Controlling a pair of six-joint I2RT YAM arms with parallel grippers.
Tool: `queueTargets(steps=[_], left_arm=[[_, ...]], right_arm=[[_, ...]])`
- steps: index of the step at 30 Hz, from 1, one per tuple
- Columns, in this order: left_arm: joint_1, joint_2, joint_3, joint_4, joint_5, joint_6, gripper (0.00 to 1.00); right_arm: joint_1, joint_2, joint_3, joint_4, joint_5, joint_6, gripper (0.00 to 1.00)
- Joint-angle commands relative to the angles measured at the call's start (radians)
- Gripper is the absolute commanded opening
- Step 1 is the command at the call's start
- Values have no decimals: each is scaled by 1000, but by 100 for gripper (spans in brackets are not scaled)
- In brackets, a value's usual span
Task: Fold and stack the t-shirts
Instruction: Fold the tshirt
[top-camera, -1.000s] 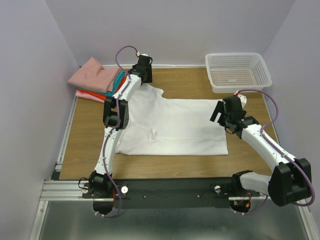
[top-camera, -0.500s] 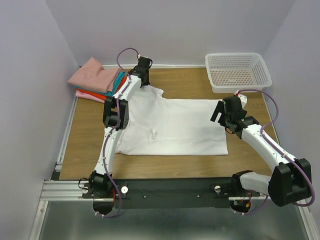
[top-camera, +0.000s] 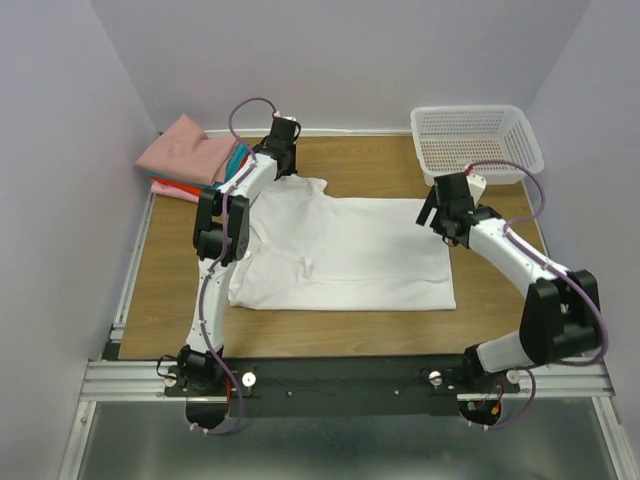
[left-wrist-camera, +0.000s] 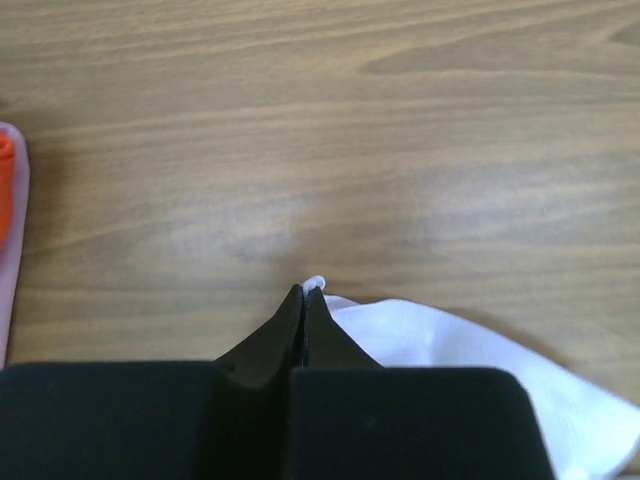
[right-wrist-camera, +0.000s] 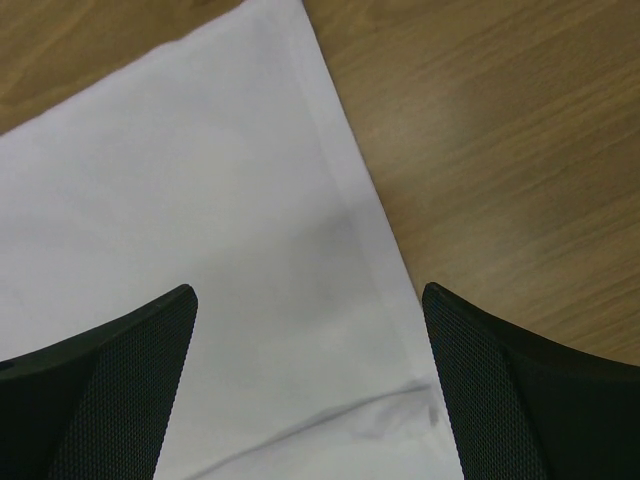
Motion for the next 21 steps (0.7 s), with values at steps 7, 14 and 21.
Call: queueTargets(steps=[7,14,21], left_arm=[[-20,-312,-347,285,68,6,0],[-22,-426,-528,383,76,-4,0],[-24,-461,-581,406,73,3,0]], right_arm=[[-8,397,369,10,210,93,95],[-8,607,541,10,308,164,90],[-8,709,607,10,379,204,89]])
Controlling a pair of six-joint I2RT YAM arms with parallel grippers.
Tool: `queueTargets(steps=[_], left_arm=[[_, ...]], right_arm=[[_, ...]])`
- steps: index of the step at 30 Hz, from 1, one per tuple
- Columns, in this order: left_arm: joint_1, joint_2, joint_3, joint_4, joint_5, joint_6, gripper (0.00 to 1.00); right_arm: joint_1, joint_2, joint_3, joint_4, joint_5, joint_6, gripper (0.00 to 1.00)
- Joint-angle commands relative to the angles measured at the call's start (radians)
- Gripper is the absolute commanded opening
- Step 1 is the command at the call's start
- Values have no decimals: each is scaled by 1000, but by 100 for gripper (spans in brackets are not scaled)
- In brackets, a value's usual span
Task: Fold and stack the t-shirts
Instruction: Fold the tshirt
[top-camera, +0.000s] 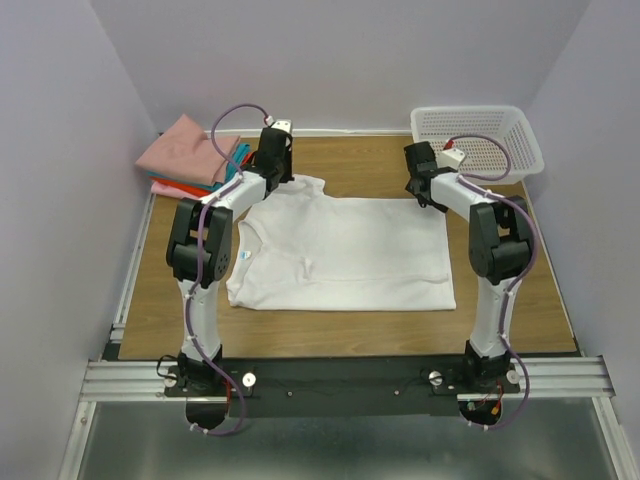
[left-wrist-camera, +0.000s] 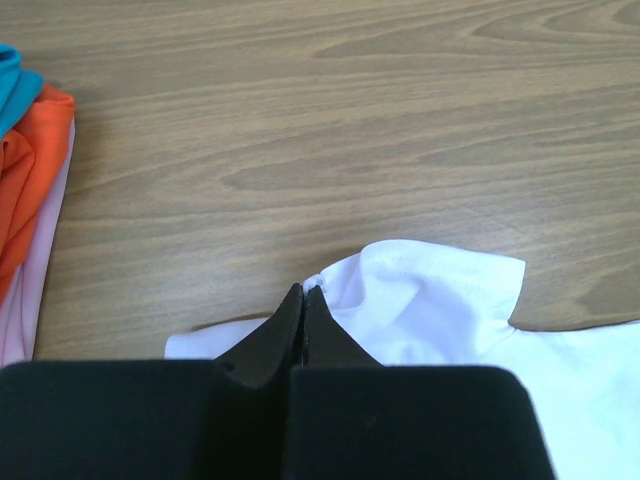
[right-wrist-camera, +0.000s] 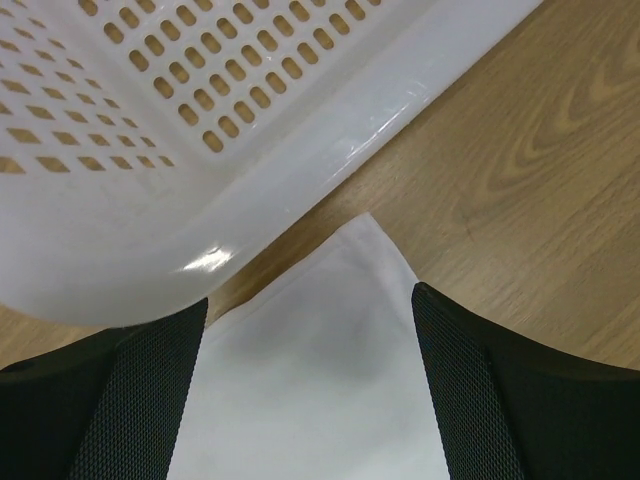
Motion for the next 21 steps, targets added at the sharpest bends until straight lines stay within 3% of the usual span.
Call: queueTargets(steps=[1,14,17,21], left_arm=[[-4,-63,-21,46,13,4,0],[-4,-80,-57,63,-1,7,0],[-4,-95,-69,66,-2,6,0],[-4,-114,-78,65,-5,4,0]], right_arm=[[-5,39,38,-7,119,55,89],[-5,151,48,-7,168,14,84],[-3,139,35,-8,183,5,77],[-3,105,17,-7,180,-6,61]])
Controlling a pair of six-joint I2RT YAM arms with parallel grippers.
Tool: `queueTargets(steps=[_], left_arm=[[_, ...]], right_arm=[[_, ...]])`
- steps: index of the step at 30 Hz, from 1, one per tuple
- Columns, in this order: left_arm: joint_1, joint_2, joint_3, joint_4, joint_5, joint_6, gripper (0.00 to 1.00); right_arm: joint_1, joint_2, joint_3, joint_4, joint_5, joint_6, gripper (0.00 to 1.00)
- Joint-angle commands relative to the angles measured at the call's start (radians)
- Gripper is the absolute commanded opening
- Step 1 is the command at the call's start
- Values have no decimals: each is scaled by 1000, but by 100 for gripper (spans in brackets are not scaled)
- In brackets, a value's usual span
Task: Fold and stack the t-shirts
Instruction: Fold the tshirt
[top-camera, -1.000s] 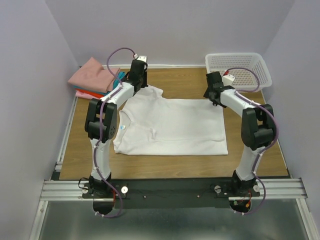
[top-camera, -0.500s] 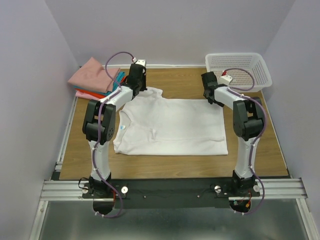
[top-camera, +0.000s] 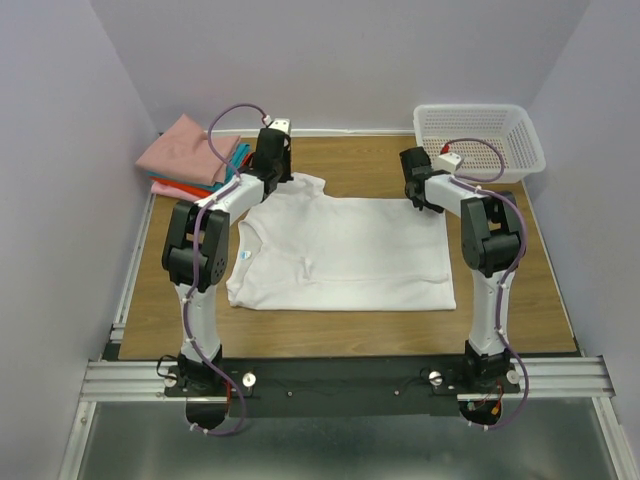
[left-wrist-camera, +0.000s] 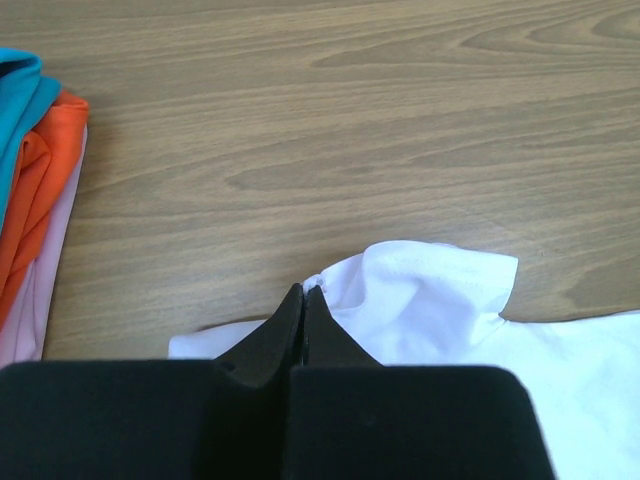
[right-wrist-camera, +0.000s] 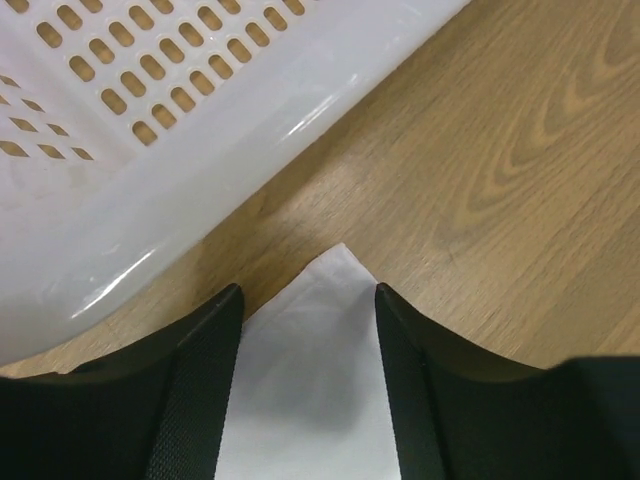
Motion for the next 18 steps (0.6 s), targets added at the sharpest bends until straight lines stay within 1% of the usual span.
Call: queueTargets(steps=[1,4,6,7,8,15,16,18], left_arm=[[-3,-77,-25,19,-7,-1,0],[-3,-100,-45,23,-4,-2,0],[-6,-114,-57,29,1,-6,0],[-6,-126,-68,30,1,-7,0],[-11,-134,-74,32,1,-12,0],[-32,-220,-180,70,-11,-39,0],[-33,-229,-189,73,-13,-42,0],[-34,-247,-209,82,-13,-50,0]], right_arm=[[-5,-21,-39,-15,55,-4,55],[-5,-42,-62,-15,51,-3,50],[-5,-55,-70,-15,49,-4,36],[-5,-56,-71,-15,49,-4,32],[-3,-61,-74,-15,51,-7,26],[-5,-58,-47,-15,34,-33,11],[-3,-64,-45,-15,29,-36,8],[-3,-76,-54,-13,20,-39,6]])
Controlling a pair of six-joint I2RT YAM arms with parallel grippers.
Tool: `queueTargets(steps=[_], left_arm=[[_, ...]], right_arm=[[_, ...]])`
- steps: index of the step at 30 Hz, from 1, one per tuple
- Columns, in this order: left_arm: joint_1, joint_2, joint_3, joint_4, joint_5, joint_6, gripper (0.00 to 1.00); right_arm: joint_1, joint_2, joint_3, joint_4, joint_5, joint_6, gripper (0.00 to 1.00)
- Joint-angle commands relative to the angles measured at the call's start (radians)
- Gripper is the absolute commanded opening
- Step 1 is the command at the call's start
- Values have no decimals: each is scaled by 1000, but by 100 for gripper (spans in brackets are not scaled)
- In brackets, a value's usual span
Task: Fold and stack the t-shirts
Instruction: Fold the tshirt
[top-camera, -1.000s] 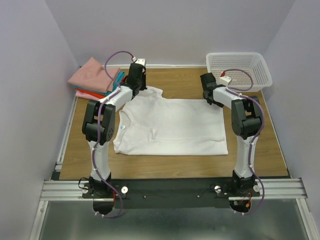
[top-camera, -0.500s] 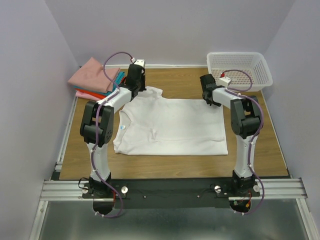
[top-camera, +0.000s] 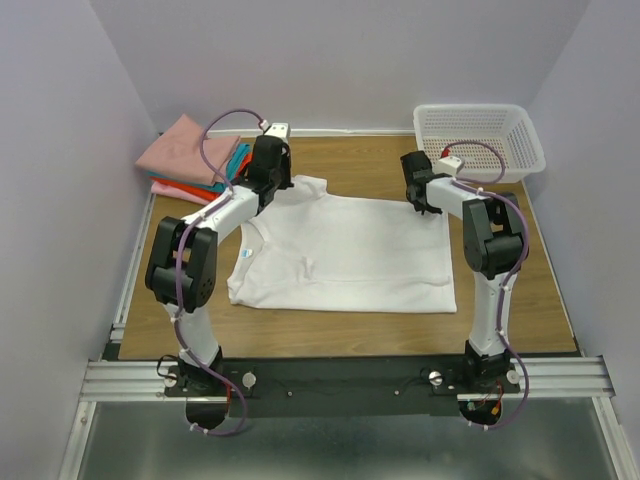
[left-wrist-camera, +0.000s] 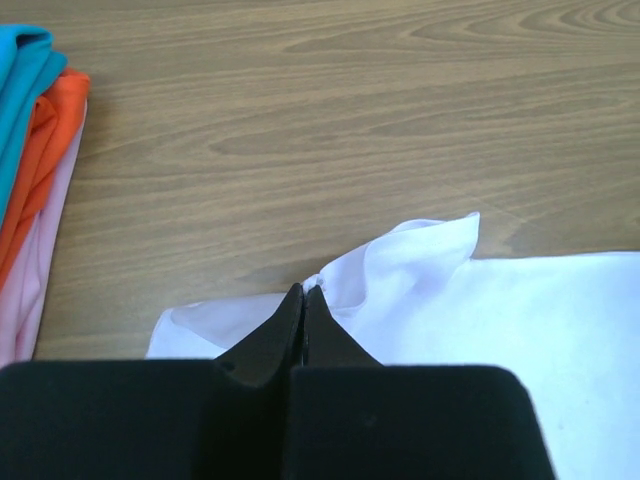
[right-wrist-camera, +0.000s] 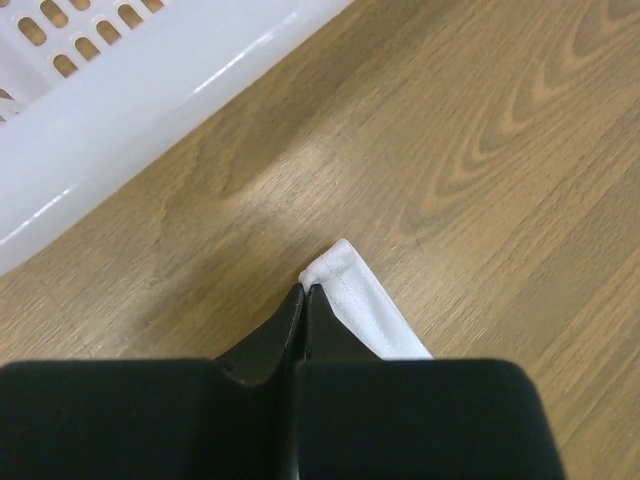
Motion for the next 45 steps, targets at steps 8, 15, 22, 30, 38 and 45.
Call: queueTargets(steps=[8,15,22,30,38,45], left_arm=[[-30,-205,-198,80,-43,-96,0],[-45,-369,-367,106,-105,-191,0],[-55,-527,-516,118,-180,-266,0],[-58,-688,-631,115,-192,-335,0],[-67,-881,-769,110,-204,-403,0],[-78,-998,-912,90,-186,-481,0]], right_arm=[[8,-150,-112,3,-41,-15,0],[20,-285,-247,29,-85,-12,0],[31,-461,-396,65,-188,-26,0],[37,-632,-537,79,-267,-29,0],[47,-748,-614,82,-336,-46,0],[60,-781,-685,95,-370,-37,0]])
